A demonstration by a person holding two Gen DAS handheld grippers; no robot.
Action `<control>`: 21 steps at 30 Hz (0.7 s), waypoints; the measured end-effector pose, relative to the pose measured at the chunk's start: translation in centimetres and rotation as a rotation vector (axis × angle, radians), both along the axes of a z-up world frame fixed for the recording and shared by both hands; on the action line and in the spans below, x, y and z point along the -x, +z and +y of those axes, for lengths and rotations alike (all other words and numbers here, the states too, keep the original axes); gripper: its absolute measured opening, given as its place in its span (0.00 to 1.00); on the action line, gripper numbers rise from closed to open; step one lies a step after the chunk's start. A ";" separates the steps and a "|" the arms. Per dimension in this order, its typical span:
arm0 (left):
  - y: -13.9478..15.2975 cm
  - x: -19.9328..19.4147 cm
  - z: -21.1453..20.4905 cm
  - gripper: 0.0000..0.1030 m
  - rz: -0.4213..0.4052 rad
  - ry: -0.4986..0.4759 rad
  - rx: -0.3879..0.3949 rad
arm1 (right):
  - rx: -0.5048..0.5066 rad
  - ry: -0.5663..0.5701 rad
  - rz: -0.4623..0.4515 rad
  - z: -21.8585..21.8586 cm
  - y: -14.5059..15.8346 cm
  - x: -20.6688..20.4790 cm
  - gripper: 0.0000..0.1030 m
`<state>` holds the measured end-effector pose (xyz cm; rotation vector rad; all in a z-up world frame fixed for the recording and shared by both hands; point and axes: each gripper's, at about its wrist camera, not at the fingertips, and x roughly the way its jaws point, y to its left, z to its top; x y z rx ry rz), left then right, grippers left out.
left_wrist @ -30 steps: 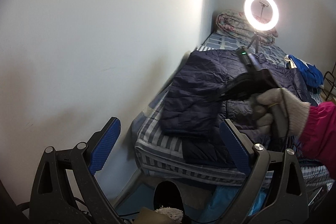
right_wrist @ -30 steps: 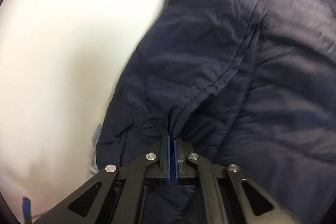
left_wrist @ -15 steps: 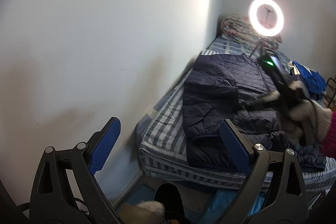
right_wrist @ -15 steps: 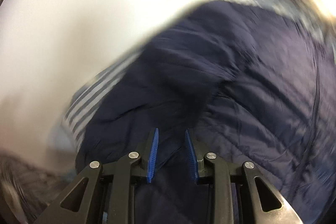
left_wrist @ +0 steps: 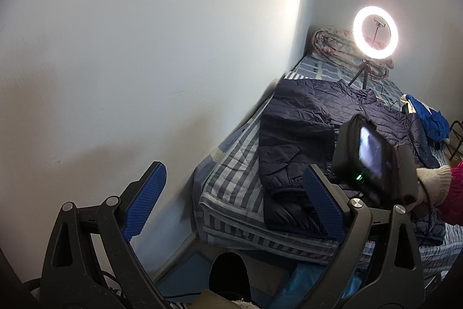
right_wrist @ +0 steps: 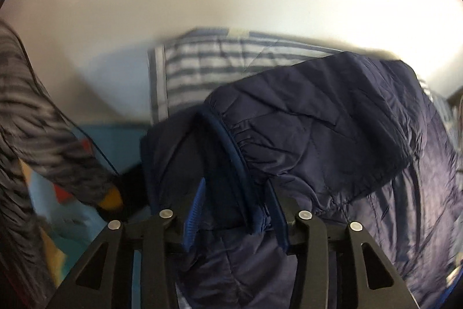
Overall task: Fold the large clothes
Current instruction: 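Lift the gripped sleeve with the right tool and fold it across the jacket body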
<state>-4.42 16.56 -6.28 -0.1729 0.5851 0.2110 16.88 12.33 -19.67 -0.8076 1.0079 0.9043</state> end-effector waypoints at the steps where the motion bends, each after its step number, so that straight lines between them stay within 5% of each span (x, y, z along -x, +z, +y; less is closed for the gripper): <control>1: 0.0 0.0 0.1 0.94 -0.001 0.001 0.003 | 0.008 0.001 -0.004 0.0 -0.1 0.0 0.46; 6: 0.0 0.0 0.1 0.94 0.002 -0.003 0.002 | 0.039 -0.027 -0.014 0.3 -1.1 -0.6 0.46; 13: 0.3 -0.4 -1.1 0.94 0.008 -0.023 -0.009 | -0.003 -0.075 0.026 0.2 -0.9 -1.6 0.11; 21: 1.6 -1.4 -2.7 0.94 0.010 -0.062 -0.011 | -0.277 -0.275 0.149 -5.0 4.3 -6.0 0.03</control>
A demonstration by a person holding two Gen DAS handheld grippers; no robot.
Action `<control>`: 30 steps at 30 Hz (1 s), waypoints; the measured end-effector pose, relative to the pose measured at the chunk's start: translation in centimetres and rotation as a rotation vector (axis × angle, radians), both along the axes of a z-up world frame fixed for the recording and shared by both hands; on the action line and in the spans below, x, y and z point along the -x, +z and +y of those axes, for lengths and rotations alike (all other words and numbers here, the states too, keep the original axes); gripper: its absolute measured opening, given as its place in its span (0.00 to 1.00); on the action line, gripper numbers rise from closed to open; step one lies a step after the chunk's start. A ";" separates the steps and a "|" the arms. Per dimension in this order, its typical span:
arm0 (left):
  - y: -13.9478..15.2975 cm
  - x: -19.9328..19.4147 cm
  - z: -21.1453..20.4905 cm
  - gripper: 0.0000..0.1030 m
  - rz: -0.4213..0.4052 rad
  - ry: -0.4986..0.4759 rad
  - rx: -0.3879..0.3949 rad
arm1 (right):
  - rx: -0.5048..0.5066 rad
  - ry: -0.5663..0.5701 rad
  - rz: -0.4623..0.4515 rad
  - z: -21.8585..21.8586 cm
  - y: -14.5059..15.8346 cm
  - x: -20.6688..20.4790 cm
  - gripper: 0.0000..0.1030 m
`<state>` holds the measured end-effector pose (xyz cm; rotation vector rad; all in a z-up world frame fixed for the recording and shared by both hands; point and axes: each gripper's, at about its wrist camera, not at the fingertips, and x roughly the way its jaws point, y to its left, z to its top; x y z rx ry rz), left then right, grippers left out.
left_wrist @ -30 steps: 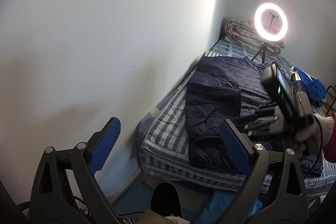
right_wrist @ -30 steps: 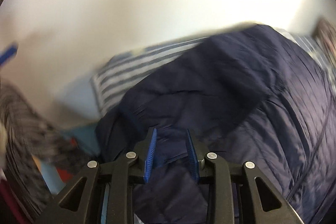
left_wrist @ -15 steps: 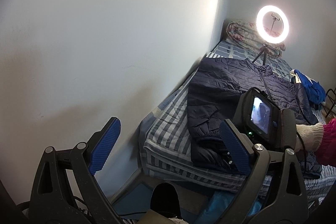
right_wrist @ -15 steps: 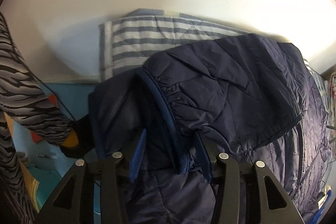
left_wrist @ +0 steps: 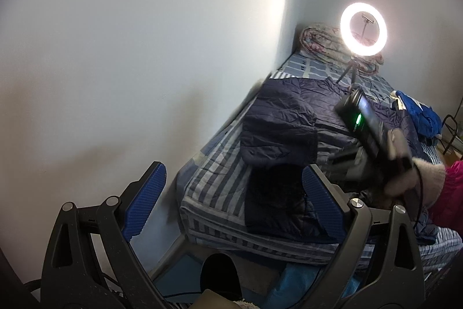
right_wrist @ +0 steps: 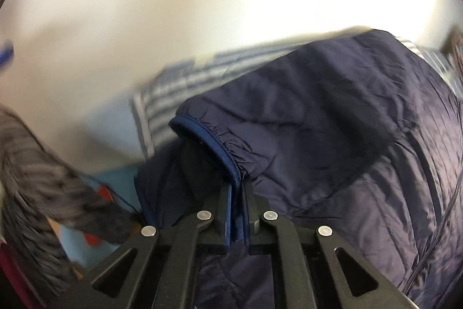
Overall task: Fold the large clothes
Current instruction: 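Lift the gripped sleeve with the right tool and fold it across the jacket body, then lay the sleeve on the jacket and open the right tool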
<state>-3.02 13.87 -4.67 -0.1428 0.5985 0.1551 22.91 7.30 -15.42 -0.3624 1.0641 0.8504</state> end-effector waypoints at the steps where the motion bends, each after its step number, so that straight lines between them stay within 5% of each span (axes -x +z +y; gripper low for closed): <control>1: 0.2 -0.3 -0.3 0.94 0.001 -0.008 -0.010 | -0.028 -0.027 0.004 -0.8 0.6 -0.6 0.03; 12: 3.0 -9.2 -6.0 0.94 0.067 -0.190 -0.070 | -0.284 -0.323 -0.019 -10.3 5.0 -7.9 0.03; 20: 0.5 -15.0 -9.4 0.94 0.167 -0.226 -0.066 | -0.314 -0.528 -0.040 -18.3 3.9 -12.7 0.03; 30: -0.3 -16.4 -12.0 0.94 0.187 -0.248 -0.093 | -0.454 -0.797 -0.058 -30.0 2.6 -16.9 0.03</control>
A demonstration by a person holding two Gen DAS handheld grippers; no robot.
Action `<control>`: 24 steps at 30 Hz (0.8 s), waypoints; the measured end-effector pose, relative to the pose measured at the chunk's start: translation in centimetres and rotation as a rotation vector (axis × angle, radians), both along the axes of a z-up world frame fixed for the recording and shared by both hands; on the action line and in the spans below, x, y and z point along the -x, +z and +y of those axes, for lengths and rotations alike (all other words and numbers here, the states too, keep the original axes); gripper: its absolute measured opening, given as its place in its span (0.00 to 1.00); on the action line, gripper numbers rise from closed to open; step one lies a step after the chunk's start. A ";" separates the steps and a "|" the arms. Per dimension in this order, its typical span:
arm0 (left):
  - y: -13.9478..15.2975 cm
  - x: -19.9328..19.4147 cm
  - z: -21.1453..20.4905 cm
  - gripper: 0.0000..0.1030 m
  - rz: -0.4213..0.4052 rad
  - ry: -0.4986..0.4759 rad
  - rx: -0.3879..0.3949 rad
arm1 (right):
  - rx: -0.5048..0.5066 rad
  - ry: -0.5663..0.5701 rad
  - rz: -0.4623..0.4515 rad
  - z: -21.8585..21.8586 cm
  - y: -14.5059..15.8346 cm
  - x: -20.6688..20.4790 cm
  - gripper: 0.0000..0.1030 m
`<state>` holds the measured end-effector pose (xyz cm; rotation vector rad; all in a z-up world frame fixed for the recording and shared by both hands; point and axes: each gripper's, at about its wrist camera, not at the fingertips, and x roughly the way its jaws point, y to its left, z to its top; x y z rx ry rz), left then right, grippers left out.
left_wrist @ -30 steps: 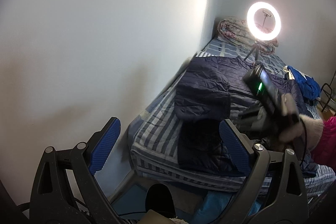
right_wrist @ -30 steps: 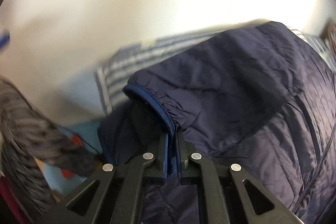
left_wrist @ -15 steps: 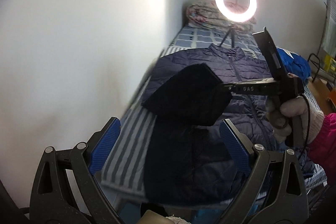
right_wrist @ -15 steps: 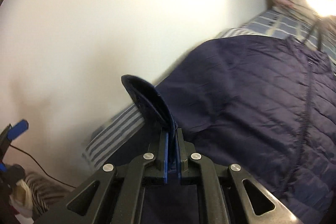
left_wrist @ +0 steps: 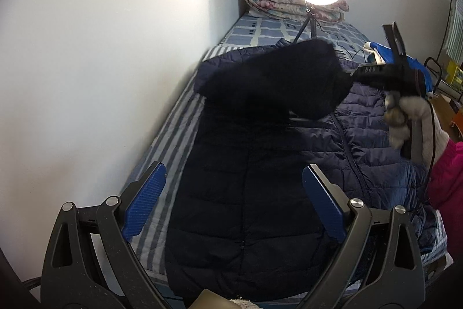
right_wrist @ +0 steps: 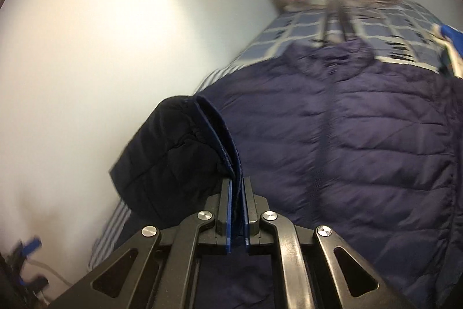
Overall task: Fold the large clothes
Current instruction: 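Lay the sleeve on the jacket and open the right tool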
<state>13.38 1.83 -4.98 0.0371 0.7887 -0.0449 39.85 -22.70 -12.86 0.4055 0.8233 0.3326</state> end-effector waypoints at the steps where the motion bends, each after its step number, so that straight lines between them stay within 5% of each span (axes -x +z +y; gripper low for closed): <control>1: -0.1 -0.1 -0.2 0.94 0.001 -0.002 -0.005 | -0.011 -0.027 -0.002 -1.3 -0.1 -0.3 0.03; 12: -0.1 -0.3 -1.3 0.94 0.003 -0.031 -0.020 | 0.084 -0.229 0.107 -8.5 -5.5 -1.9 0.03; 24: 0.1 -0.2 -2.0 0.94 -0.007 -0.052 -0.025 | 0.144 -0.372 0.107 -13.6 -5.7 -1.7 0.03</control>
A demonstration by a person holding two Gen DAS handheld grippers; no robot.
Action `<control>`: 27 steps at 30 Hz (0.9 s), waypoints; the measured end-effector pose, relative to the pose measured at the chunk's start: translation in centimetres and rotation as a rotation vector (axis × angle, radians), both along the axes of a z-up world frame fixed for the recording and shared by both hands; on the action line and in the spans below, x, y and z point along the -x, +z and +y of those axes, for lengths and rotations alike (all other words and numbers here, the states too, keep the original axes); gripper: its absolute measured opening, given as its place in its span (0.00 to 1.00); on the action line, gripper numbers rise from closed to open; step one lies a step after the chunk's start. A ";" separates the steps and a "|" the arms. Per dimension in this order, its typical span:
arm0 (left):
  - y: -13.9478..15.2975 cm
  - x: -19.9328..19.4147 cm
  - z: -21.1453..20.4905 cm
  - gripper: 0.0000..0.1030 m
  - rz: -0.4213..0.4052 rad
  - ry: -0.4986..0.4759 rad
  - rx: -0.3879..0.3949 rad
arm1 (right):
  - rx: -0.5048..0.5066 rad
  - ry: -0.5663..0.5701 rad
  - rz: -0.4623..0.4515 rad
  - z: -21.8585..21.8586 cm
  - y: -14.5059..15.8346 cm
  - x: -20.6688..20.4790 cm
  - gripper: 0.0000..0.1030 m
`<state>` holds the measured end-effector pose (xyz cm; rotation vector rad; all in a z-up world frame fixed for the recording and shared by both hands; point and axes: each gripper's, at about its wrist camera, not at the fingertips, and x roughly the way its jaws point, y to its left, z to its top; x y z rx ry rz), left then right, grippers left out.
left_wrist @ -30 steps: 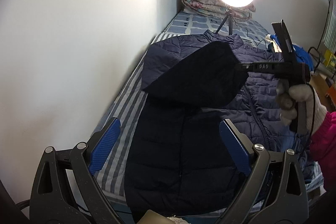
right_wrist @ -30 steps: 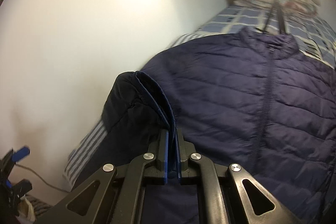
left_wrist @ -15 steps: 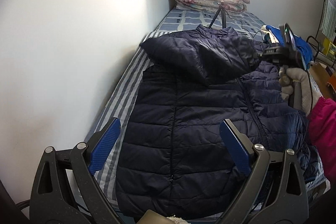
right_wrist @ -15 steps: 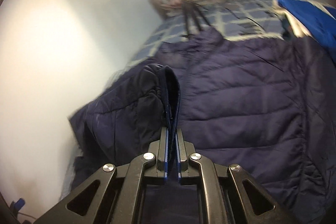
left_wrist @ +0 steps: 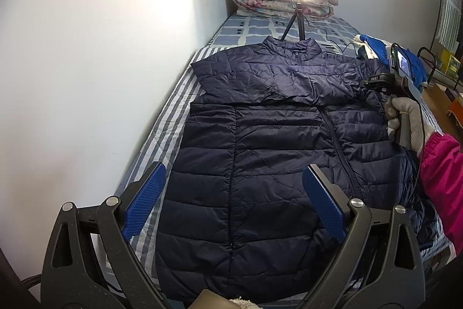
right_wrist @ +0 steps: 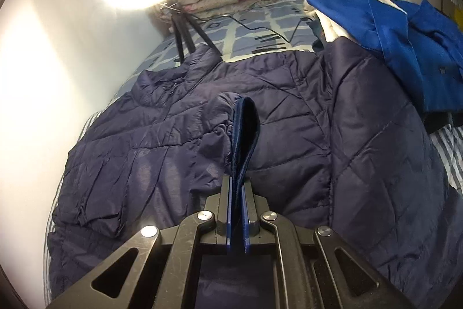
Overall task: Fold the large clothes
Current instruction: 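Lay the sleeve on the jacket and open the right tool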
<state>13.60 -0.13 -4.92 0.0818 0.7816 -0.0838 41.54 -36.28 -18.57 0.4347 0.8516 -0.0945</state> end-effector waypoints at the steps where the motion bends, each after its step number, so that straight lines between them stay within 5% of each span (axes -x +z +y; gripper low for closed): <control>1: 0.0 0.0 0.0 0.94 0.001 0.000 0.001 | -0.003 -0.003 0.005 -0.2 -0.3 -0.1 0.03; 14: -0.1 -0.1 -0.1 0.94 -0.003 -0.001 -0.003 | 0.034 -0.040 0.067 -0.5 -2.5 -0.9 0.04; 18: -0.1 -0.1 -0.2 0.94 -0.014 -0.001 -0.014 | 0.041 -0.011 0.084 0.0 -2.2 -1.0 0.28; 27: 1.4 1.0 -1.2 0.94 -0.070 -0.031 -0.009 | 0.107 0.024 -0.018 0.9 4.7 3.6 0.44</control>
